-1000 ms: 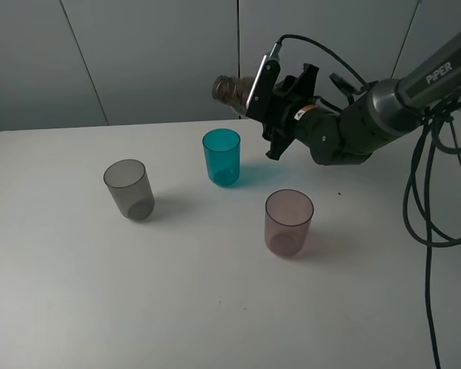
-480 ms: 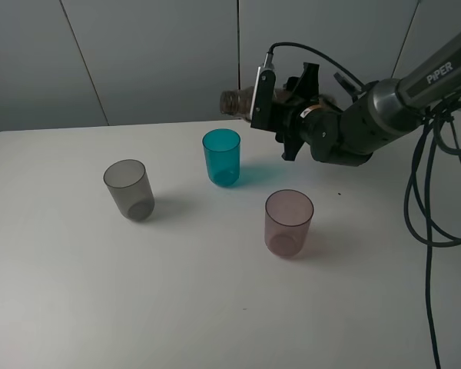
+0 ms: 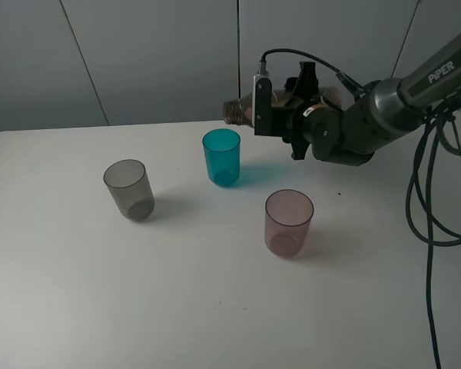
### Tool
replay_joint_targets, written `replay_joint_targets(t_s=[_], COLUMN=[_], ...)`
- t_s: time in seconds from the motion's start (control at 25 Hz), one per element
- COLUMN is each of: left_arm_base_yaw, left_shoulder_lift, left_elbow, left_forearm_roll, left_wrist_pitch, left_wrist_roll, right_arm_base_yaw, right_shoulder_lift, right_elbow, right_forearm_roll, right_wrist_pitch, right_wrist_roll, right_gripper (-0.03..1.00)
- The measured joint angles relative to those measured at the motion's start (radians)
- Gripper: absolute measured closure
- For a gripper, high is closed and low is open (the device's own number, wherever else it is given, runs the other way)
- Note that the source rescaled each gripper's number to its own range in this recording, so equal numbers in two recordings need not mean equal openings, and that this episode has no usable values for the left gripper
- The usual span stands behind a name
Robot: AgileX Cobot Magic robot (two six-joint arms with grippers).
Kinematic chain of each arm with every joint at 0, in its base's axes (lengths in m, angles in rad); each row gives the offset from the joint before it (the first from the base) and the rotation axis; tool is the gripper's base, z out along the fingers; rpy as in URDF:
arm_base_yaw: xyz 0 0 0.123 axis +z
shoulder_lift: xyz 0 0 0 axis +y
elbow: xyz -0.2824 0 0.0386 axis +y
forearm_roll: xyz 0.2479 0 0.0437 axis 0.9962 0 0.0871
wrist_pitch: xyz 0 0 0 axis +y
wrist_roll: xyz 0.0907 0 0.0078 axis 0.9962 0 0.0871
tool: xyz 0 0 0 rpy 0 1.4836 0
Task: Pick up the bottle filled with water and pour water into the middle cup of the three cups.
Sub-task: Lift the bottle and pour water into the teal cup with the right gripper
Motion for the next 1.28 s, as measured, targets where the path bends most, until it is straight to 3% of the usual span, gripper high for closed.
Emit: replay_joint_targets(t_s=[0.48, 1.28], left_arm_base_yaw=[0.000, 0.000], left_shoulder_lift=[0.000, 0.000], left_elbow=[0.000, 0.000], left_forearm_roll=[0.000, 0.000], left_wrist_pitch=[0.000, 0.000], left_wrist_roll=[0.000, 0.000], right_arm_base_yaw=[-0.002, -0.002], right_shoulder_lift=[0.000, 0.000], right_elbow=[0.000, 0.000], right_forearm_roll=[0.000, 0.000], right_wrist_pitch=[-0.002, -0.028], right_wrist_roll=[-0.119, -0.217], right_gripper=[0.94, 0.94])
